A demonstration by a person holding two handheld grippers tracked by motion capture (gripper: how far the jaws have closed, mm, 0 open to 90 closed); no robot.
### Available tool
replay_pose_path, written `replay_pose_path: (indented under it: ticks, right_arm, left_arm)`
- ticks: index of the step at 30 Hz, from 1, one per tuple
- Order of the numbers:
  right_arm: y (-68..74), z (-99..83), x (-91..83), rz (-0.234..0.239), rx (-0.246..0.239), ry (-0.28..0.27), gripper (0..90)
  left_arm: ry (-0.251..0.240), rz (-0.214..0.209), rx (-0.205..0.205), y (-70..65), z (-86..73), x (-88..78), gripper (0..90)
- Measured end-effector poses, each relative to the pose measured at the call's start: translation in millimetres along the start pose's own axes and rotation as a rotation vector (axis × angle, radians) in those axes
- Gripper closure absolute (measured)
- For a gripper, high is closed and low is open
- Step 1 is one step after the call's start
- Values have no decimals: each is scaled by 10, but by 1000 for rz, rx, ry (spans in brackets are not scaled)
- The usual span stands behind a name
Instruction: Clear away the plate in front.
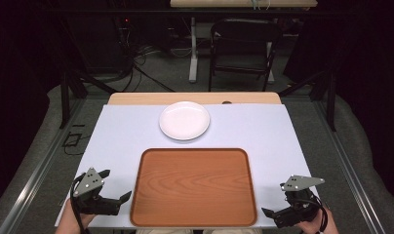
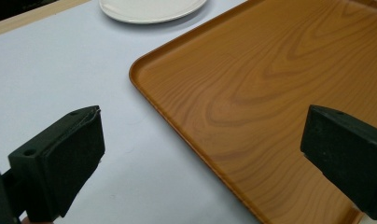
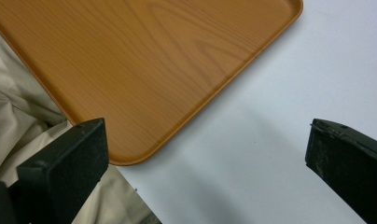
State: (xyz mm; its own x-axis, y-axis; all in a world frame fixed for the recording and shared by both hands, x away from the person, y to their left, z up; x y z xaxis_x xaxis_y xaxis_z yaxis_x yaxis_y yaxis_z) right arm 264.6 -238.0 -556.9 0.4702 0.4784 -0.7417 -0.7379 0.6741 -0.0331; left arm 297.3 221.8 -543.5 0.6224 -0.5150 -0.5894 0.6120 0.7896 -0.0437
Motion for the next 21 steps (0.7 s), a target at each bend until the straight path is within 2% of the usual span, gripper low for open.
replay_pose_path:
  ticks: [11, 21]
  right_arm:
    - [0, -3, 4, -1, -2, 4, 0]
    - [7, -19, -4, -3, -3, 8, 0]
  left_arm:
    - [3, -2, -2, -3, -2, 5, 0]
    - [-15, -6, 2, -22, 33, 16, 1]
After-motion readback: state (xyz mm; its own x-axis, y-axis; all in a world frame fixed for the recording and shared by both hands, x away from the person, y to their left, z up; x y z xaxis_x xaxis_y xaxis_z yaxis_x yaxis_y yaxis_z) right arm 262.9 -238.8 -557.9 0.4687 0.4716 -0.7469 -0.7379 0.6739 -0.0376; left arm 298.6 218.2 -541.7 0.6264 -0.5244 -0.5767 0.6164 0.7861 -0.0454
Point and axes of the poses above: each handheld gripper's, and its own axes: x roughly forward along the jaws, z roughly out of its top, y roughly to its left, the point moved 9 cm from there along x, roughly forward along the jaws, and after that the axes turned 6 degrees about -x, right-handed, at the moved point
